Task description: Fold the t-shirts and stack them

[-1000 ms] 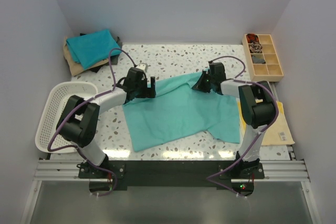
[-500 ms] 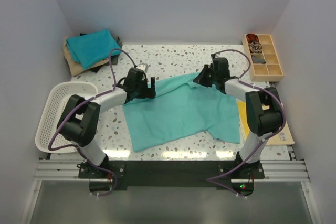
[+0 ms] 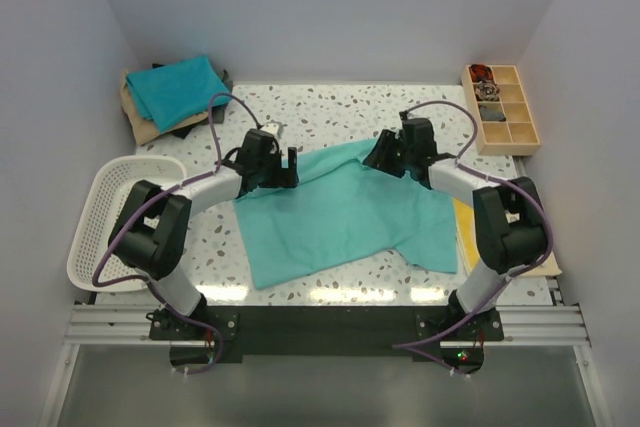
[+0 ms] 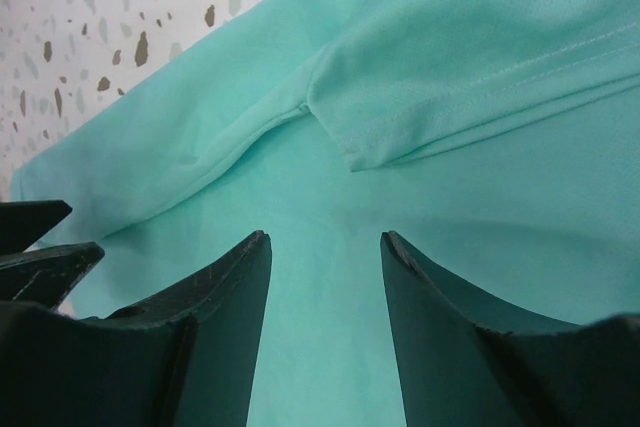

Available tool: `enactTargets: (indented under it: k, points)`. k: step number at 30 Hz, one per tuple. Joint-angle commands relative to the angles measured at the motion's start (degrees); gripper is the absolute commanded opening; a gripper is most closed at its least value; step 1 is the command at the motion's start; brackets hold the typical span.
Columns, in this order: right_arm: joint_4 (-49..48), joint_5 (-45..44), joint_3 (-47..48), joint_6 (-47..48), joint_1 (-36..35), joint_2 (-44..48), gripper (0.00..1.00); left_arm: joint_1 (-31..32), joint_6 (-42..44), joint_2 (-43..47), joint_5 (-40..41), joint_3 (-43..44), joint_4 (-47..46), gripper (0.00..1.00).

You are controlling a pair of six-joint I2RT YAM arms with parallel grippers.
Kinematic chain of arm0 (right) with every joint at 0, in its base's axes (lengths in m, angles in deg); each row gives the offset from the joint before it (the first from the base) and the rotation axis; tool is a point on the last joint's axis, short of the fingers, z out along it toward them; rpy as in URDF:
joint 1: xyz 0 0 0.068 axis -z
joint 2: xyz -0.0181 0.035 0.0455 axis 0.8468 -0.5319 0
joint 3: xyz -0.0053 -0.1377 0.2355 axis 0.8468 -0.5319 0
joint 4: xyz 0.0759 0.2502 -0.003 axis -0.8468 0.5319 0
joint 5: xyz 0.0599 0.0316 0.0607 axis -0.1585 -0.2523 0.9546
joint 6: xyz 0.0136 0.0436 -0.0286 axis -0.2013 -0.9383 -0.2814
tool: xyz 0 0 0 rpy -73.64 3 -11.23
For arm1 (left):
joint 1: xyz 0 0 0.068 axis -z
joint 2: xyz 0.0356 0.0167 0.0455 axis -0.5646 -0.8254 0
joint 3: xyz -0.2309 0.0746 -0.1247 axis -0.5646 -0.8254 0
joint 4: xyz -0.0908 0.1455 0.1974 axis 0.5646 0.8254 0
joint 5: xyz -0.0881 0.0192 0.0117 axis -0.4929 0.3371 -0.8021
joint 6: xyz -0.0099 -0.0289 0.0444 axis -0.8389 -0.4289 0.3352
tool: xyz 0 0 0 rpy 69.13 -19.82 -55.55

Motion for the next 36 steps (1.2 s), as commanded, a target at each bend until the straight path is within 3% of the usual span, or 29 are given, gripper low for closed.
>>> enactTargets:
  k: [1, 18, 21, 22, 25, 36]
  points:
    - [-2.80, -1.29, 1.95, -0.92, -0.10, -4.13, 0.53, 0.20, 0.72, 0.05, -1.24, 1.03, -2.22, 0.94]
    - [-4.31, -2.35, 9.78, -0.48, -0.01, -13.81, 0.50, 0.20, 1.34, -1.00, -0.10, 2.08, -0.64, 0.94]
    - [-4.13, -2.26, 10.48, -0.04, -0.10, -14.34, 0.32, 0.20, 1.34, -1.27, -0.10, 2.34, -0.38, 0.94]
    - [-4.13, -2.17, 10.49, 0.05, -0.10, -14.35, 0.16, 0.20, 1.25, -1.36, -0.10, 2.43, -0.38, 0.94]
    - [-4.65, -2.09, 10.05, 0.66, -0.10, -13.21, 0.00, 0.20, 1.34, -1.36, -0.10, 2.61, -0.29, 0.94]
    - [0.61, -4.89, 5.39, 2.69, -0.80, -1.17, 0.00, 0.20, 1.25, -1.53, -0.71, 2.70, -0.73, 0.94]
